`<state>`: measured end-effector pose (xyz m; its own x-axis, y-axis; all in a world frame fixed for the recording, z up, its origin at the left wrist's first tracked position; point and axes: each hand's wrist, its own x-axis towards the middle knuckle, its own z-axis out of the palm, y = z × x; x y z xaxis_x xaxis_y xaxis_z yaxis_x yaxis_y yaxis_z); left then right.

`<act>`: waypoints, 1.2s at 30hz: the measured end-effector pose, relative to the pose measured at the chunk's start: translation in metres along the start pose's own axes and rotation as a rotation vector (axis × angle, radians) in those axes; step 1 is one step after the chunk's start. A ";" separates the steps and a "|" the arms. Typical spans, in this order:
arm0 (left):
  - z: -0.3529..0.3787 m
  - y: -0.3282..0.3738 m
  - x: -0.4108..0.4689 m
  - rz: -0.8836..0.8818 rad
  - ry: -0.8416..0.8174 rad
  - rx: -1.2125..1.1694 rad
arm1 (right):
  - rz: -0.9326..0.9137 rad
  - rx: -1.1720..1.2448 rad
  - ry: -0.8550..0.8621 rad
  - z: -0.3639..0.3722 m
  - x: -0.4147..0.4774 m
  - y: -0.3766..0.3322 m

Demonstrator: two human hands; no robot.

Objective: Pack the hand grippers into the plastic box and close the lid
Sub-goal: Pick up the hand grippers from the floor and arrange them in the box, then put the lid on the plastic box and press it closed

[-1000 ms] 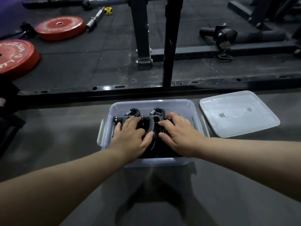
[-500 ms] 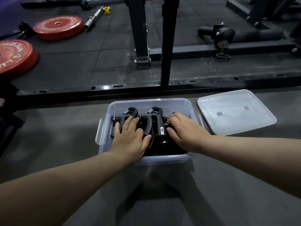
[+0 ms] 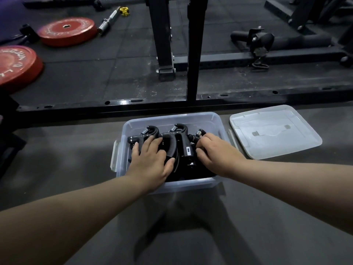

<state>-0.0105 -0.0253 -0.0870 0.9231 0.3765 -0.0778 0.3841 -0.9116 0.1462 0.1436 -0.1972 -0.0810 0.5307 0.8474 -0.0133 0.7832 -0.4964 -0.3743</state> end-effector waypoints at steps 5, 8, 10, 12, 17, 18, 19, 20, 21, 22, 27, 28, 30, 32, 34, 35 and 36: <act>0.003 -0.002 -0.002 0.015 0.018 0.004 | 0.021 0.022 0.046 0.004 -0.001 0.000; 0.002 -0.002 -0.002 0.008 0.024 0.000 | 0.027 0.041 0.072 0.003 -0.002 -0.001; -0.002 0.001 -0.003 -0.019 0.057 -0.011 | 0.008 0.088 0.076 0.000 -0.001 0.000; -0.006 0.007 -0.004 -0.059 0.114 -0.034 | -0.004 0.174 0.103 -0.004 -0.001 0.006; -0.012 0.036 0.016 -0.023 0.255 -0.103 | 0.011 0.287 0.273 -0.027 -0.006 0.041; -0.014 0.045 0.023 0.004 0.263 -0.111 | 0.029 0.270 0.303 -0.031 -0.007 0.052; -0.016 0.055 0.030 0.034 0.271 -0.122 | 0.069 0.247 0.324 -0.033 -0.008 0.066; -0.017 0.067 0.037 0.067 0.280 -0.137 | 0.119 0.212 0.332 -0.033 -0.010 0.081; -0.019 0.078 0.045 0.099 0.282 -0.155 | 0.180 0.172 0.324 -0.033 -0.012 0.098; -0.019 0.091 0.053 0.128 0.269 -0.174 | 0.253 0.139 0.293 -0.033 -0.014 0.114; -0.009 0.156 0.089 0.308 0.187 -0.212 | 0.600 0.061 -0.019 -0.043 -0.032 0.192; -0.007 0.169 0.095 0.355 0.173 -0.206 | 0.645 0.049 -0.086 -0.044 -0.036 0.205; 0.000 0.193 0.107 0.438 0.121 -0.194 | 0.689 0.023 -0.205 -0.042 -0.043 0.227; 0.006 0.214 0.118 0.475 0.052 -0.159 | 0.673 -0.016 -0.301 -0.033 -0.050 0.239; 0.013 0.231 0.128 0.436 -0.037 -0.134 | 0.634 -0.058 -0.353 -0.018 -0.053 0.244; 0.016 0.240 0.133 0.385 -0.096 -0.133 | 0.614 -0.079 -0.369 -0.010 -0.053 0.245; 0.019 0.248 0.137 0.321 -0.153 -0.146 | 0.593 -0.107 -0.386 -0.002 -0.054 0.245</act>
<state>0.2114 -0.2029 -0.0802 0.9879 0.0369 -0.1505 0.0847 -0.9420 0.3248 0.3080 -0.3648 -0.1698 0.7400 0.4256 -0.5209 0.4364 -0.8930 -0.1097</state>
